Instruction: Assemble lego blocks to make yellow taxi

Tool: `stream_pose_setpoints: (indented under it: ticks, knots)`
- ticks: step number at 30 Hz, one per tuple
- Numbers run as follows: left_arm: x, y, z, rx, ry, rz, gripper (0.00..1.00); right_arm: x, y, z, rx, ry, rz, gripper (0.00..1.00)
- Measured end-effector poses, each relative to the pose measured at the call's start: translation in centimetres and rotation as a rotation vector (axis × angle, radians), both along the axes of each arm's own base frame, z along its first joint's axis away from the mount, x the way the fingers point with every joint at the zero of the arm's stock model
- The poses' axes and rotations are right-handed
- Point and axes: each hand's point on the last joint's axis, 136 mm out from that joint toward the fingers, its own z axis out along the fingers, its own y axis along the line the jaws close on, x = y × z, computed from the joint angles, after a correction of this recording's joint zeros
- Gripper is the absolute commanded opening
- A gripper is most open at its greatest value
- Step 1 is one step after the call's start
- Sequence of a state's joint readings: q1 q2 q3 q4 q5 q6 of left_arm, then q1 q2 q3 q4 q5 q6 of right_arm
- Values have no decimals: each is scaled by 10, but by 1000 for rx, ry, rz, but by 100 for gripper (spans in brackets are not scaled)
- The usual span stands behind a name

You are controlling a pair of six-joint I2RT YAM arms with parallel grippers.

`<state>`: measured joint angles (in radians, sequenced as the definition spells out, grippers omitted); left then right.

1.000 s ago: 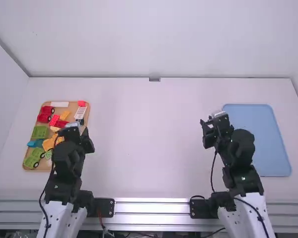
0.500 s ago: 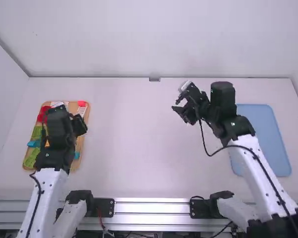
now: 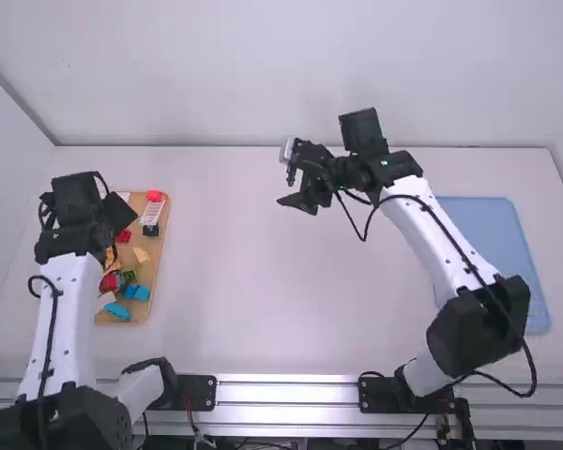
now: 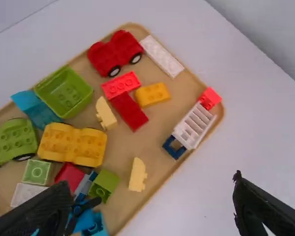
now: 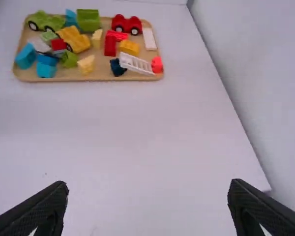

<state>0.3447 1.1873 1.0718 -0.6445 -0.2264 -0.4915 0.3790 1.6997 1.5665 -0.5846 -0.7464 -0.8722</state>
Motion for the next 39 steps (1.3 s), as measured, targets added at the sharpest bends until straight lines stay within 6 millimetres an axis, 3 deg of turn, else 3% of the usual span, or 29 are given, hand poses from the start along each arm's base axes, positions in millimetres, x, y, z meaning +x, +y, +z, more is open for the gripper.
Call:
stream_pose_setpoints:
  ticks: [9, 14, 16, 20, 28, 30, 36, 39]
  knots:
    - [-14, 40, 20, -56, 61, 174, 98, 25, 24, 17, 4, -135, -16, 98]
    - [-22, 54, 11, -113, 96, 188, 99, 38, 31, 0, 42, -187, -53, 99]
    - [-25, 62, -3, -169, 163, 198, 99, 41, 30, -15, 50, -174, -79, 99]
    - [-24, 62, -24, -253, 296, 195, 99, 42, 30, -21, 57, -159, -97, 99]
    - [2, 81, -65, -318, 443, 200, 99, 43, 32, -20, 55, -160, -111, 99]
    - [12, 88, -84, -335, 440, 221, 99, 42, 33, -20, 54, -161, -110, 99]
    - [14, 90, -102, -403, 366, 424, 99, 42, 33, -20, 54, -163, -110, 99]
    - [-1, 93, -115, -423, 360, 577, 99, 43, 33, -21, 52, -163, -112, 99]
